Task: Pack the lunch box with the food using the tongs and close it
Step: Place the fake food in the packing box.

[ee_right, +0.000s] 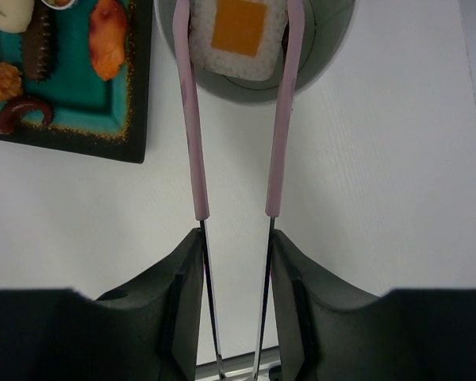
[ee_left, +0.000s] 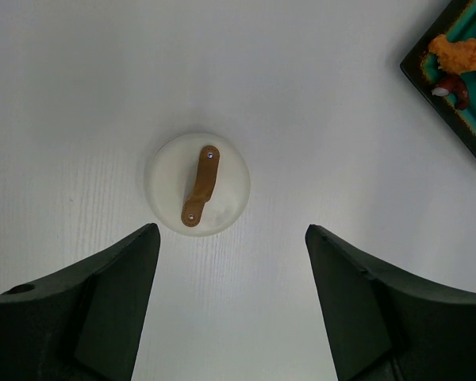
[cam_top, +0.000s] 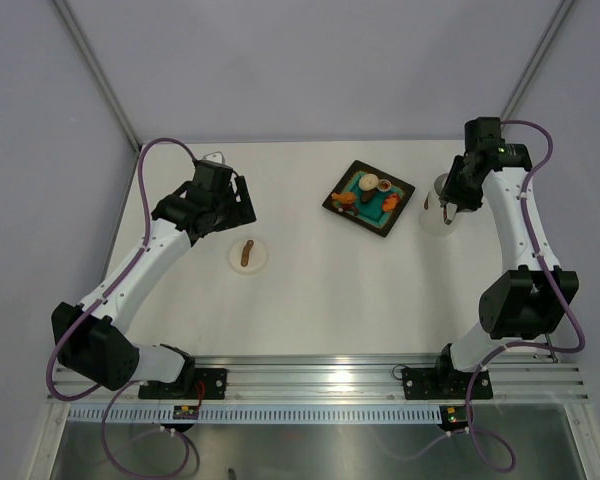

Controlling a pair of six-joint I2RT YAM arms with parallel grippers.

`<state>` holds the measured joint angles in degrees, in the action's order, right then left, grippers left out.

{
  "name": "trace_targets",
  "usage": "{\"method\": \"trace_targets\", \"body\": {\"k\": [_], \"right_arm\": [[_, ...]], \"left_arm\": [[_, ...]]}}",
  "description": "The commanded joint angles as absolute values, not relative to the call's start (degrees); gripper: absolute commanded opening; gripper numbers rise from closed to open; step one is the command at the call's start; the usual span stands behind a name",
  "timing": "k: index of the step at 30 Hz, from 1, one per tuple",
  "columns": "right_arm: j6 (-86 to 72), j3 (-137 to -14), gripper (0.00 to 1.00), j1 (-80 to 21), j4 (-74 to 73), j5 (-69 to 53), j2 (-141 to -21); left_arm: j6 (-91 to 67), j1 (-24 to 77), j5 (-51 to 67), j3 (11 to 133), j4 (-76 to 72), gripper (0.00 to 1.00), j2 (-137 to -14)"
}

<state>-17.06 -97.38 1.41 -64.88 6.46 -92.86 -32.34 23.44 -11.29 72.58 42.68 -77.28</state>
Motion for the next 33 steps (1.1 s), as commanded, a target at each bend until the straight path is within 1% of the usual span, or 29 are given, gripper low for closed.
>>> {"method": "trace_targets", "body": {"k": [1,6,8,11,12,18,19,21,22,31,33], "right_arm": [[-16.1,-95.4,0.00,1.8,-63.1,5.6,-89.3],[-16.3,-93.2,0.00,1.8,-62.5,5.2,-88.6],[-16.2,-93.5,0.02,1.8,-62.6,5.4,-89.0],[-16.2,-93.8,0.11,1.8,-62.4,5.4,-89.3],[-16.1,-93.9,0.16,1.8,-62.5,5.3,-89.5],[-16.0,-94.1,0.24,1.8,-62.4,4.7,-90.0],[-16.0,-94.1,0.29,1.7,-62.4,4.7,-89.9],[-15.9,-94.0,0.30,1.8,-62.5,4.6,-90.1],[-15.9,-93.9,0.33,1.8,-62.5,4.7,-90.2],[-15.8,-94.2,0.36,1.8,-62.4,4.0,-90.6],[-15.8,-94.2,0.38,1.8,-62.4,3.7,-90.9]], "left_arm": [[-31.6,23.0,-11.0,72.2,40.2,0.79,-75.1],[-31.7,23.0,-10.5,72.2,40.0,0.79,-75.4],[-31.8,23.0,-10.5,72.2,40.0,0.79,-75.5],[-31.7,23.0,-10.5,72.2,40.0,0.79,-75.4],[-31.7,22.9,-10.6,72.2,40.0,0.79,-75.3],[-31.8,23.0,-10.7,72.1,40.0,0.79,-75.2],[-31.8,23.0,-10.7,72.1,40.0,0.79,-75.3],[-32.0,23.0,-10.6,72.1,39.9,0.79,-75.3],[-32.0,22.9,-10.6,72.2,40.0,0.79,-75.3],[-31.9,23.0,-10.6,72.2,40.0,0.79,-75.6],[-32.0,23.0,-10.6,72.2,40.0,0.79,-75.6]]}}
